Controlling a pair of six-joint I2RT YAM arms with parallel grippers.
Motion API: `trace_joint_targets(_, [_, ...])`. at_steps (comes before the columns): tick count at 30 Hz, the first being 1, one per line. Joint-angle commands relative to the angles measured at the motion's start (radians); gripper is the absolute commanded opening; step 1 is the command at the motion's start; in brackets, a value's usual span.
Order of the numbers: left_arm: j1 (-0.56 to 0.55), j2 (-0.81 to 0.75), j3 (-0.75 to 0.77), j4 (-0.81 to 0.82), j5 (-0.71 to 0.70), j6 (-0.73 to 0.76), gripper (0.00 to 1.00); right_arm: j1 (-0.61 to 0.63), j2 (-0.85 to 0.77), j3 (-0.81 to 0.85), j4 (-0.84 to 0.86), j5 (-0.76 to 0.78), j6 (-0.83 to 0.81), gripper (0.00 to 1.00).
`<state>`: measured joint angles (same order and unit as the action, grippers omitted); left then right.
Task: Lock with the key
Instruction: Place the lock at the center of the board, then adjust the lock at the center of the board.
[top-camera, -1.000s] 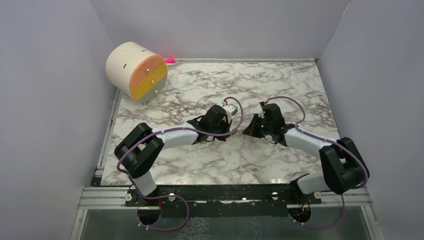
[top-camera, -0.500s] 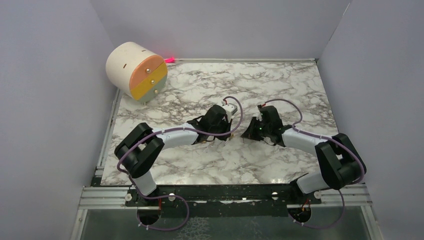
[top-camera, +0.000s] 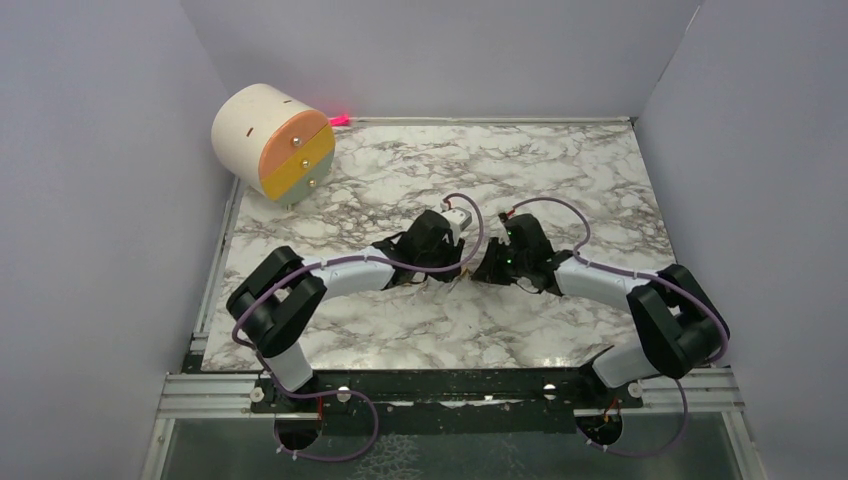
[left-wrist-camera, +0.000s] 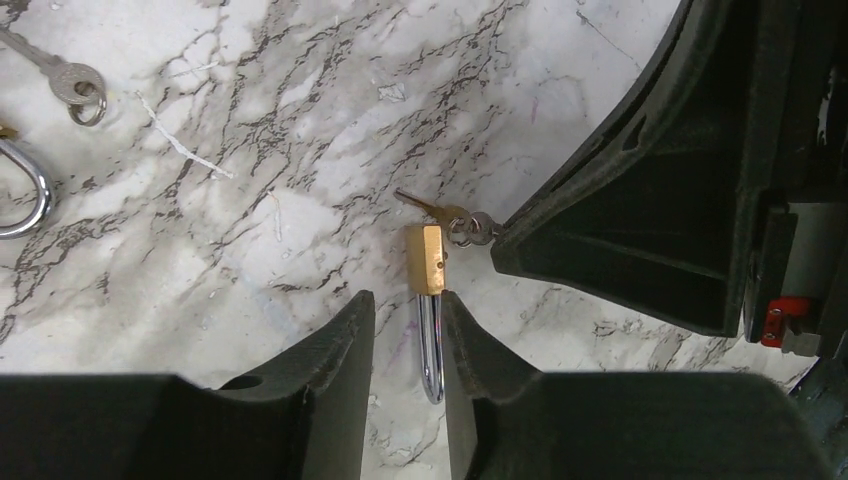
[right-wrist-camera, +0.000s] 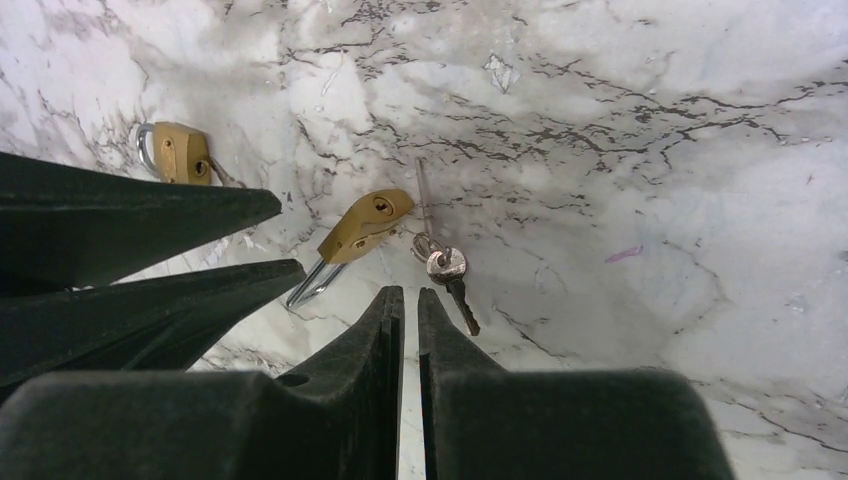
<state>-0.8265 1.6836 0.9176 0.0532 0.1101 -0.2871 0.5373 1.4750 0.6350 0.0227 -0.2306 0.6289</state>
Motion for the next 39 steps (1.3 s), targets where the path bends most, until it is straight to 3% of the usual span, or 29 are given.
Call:
trace_joint_targets(1, [0.034, -0.063, -0.013, -0.021, -0.045, 0.02, 0.32, 0.009, -0.052, 0.038, -0.019, 0.064, -0.032, 0.15])
trace_joint_targets(12, [0.118, -0.151, -0.032, -0.052, -0.07, 0.055, 0.32, 0.027, -0.026, 0.071, 0.08, -0.111, -0.098, 0.16])
trace_joint_targets(16, [0.137, -0.197, -0.039, -0.079, -0.069, 0.055, 0.32, 0.058, 0.022, 0.121, 0.051, -0.101, -0.13, 0.24])
trace_joint_targets(24, [0.149, -0.226, -0.054, -0.091, -0.082, 0.052, 0.32, 0.086, 0.141, 0.184, -0.019, -0.076, -0.122, 0.24])
trace_joint_targets(39, [0.163, -0.259, -0.056, -0.081, -0.075, 0.051, 0.32, 0.089, 0.04, 0.126, -0.066, -0.036, -0.133, 0.24])
